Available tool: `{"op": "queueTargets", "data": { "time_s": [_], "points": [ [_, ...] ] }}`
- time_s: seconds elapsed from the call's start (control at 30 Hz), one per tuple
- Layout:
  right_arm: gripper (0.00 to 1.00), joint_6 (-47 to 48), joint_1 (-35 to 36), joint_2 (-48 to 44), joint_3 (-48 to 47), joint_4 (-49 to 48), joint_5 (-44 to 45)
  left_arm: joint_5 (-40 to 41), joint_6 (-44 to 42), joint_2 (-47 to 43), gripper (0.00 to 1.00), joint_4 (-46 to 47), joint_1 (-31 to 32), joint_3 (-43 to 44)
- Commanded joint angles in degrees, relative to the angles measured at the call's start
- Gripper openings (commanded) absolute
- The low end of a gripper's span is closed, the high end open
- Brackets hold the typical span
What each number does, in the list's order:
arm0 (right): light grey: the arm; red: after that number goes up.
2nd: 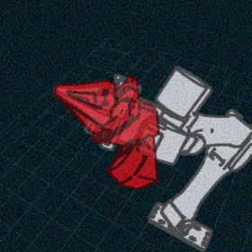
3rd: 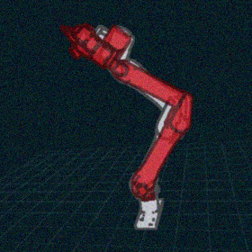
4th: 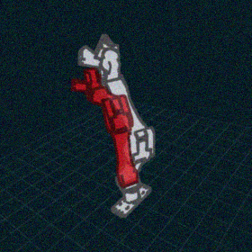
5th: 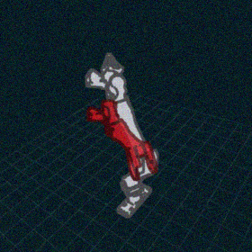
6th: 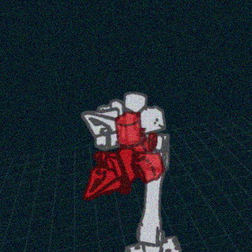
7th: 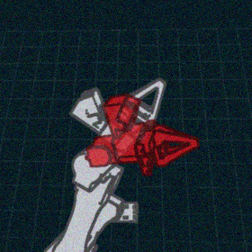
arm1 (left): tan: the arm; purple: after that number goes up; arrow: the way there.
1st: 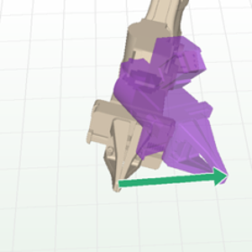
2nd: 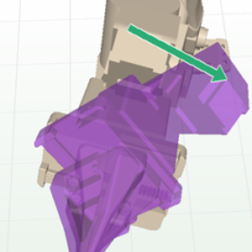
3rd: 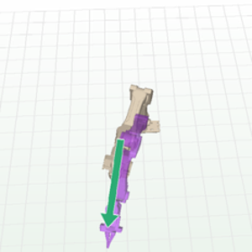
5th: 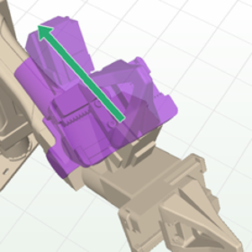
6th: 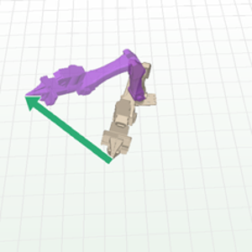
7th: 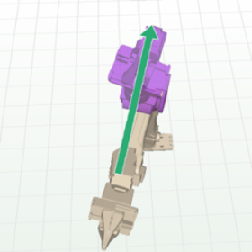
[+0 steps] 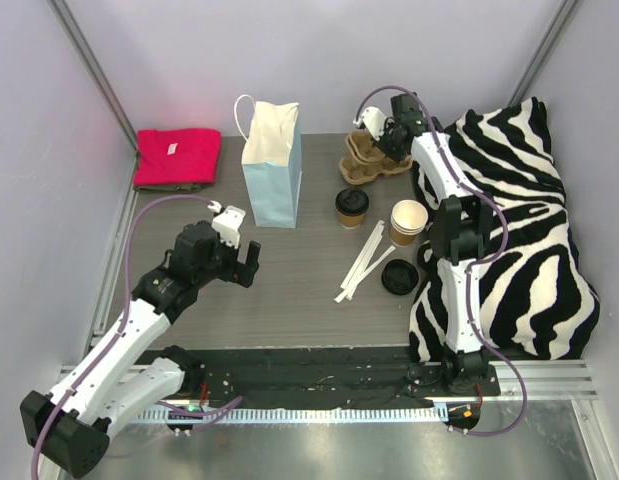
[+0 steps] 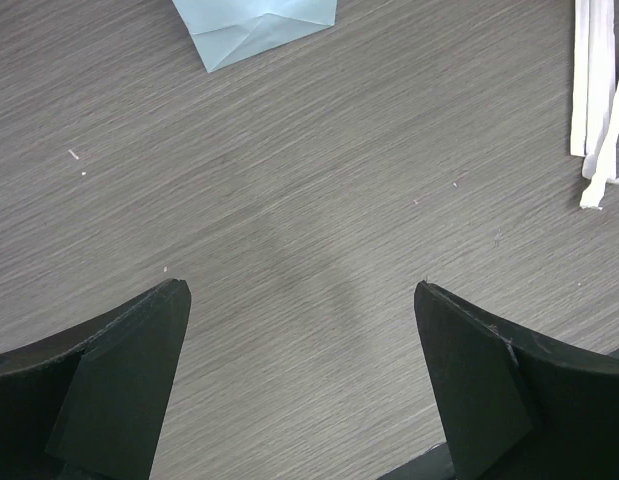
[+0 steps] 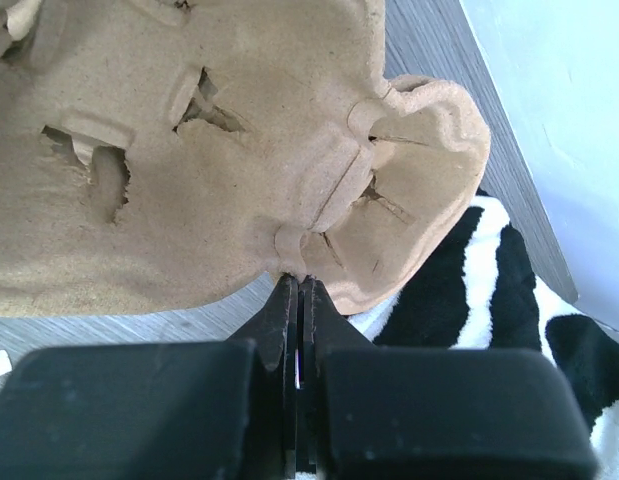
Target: Pack the takeout coffee
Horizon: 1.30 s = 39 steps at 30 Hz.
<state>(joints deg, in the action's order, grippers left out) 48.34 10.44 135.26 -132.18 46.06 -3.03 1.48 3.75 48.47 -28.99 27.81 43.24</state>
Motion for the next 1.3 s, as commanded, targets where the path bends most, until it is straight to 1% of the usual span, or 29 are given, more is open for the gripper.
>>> {"op": "queueTargets", "data": {
  "time_s": [0.0, 0.1, 0.27, 0.3, 0.33, 0.37, 0.4, 0.43, 0.47, 0.53, 0.57, 0.6, 0.63, 0.7, 0.73, 0.8, 0.9, 0.93, 1.03, 1.27],
  "points": [
    [0.01, -0.87, 0.37, -3.42, -0.88, -3.87, 1.09, -3.04, 1.35, -2.06, 1.0, 2.36, -1.0, 0.7],
    [0.01, -1.67, 0.46, -4.3, -0.98, -3.88, 0.3, -4.55, 1.52, -3.29, 1.0, 2.36, -1.01, 1.58],
    [0.01, -0.35, 0.37, -5.71, -0.1, -6.95, 1.44, -4.9, 1.79, -2.15, 1.0, 1.4, -1.01, 3.86],
    [0.01, 0.43, 0.55, -5.97, 2.34, -6.95, 1.97, -4.73, 1.79, -1.89, 1.0, 1.4, -1.01, 3.87],
    [0.01, 3.66, 1.68, -6.15, 4.45, -7.13, 2.76, -4.64, 1.7, -1.71, 1.0, 1.57, -1.01, 3.87],
    [0.01, 5.35, 2.3, -6.5, 7.08, -7.65, 6.68, -4.73, 1.61, -1.71, 1.0, 1.83, -1.01, 3.78],
    [0.01, 6.93, 3.0, -7.46, 12.59, -9.83, 8.11, -4.73, 1.53, -1.54, 0.99, 1.92, -0.92, 3.69],
    [0.01, 8.25, 3.62, -8.16, 14.65, -11.68, 9.26, -4.55, 1.52, -1.45, 1.0, 1.92, -0.92, 3.69],
    [0.01, 7.22, 3.45, -8.61, 15.54, -13.26, 9.09, -4.38, 1.44, -1.27, 1.0, 1.84, -1.01, 3.69],
    [0.01, 4.93, 2.92, -6.78, 10.56, -11.36, 8.21, -4.11, 1.35, -1.45, 1.0, 1.57, -1.01, 3.78],
    [0.01, 5.53, 2.92, -6.16, 8.54, -9.87, 8.82, -4.2, 1.26, -1.97, 1.0, 1.31, -1.01, 3.78],
    [0.01, 5.71, 2.84, -5.63, 6.43, -9.85, 10.74, -4.46, 1.26, -2.15, 1.0, 1.22, -1.01, 3.78],
    [0.01, 5.37, 2.57, -5.28, 5.02, -9.94, 10.67, -4.72, 1.17, -2.41, 1.0, 1.13, -1.01, 3.78],
    [0.01, 2.83, 1.52, -5.09, 1.07, -8.54, 8.32, -4.82, 1.0, -2.76, 1.0, 1.04, -1.01, 3.78],
    [0.01, 2.03, 1.34, -5.44, 0.53, -8.19, 7.26, -4.9, 1.0, -2.85, 1.0, 1.22, -1.01, 3.95],
    [0.01, 2.46, 1.6, -5.71, 1.91, -7.13, 6.37, -4.9, 1.0, -2.42, 1.0, 1.39, -1.01, 4.22],
    [0.01, 4.22, 2.48, -5.62, 6.57, -7.48, 8.47, -5.25, 1.35, -1.89, 1.0, 2.45, -1.01, 4.13],
    [0.01, 3.18, 2.31, -5.8, 6.84, -8.35, 8.56, -5.25, 1.26, -1.62, 1.0, 2.71, -1.01, 4.22],
    [0.01, -1.3, 1.43, -6.32, 4.74, -9.15, 6.2, -4.99, 1.17, -2.15, 1.0, 3.77, -1.09, 4.22],
    [0.01, -3.51, 1.34, -8.87, 2.81, -7.66, 4.09, -7.27, -0.05, -1.98, 1.0, 5.52, -1.09, 5.27]
  ]
}}
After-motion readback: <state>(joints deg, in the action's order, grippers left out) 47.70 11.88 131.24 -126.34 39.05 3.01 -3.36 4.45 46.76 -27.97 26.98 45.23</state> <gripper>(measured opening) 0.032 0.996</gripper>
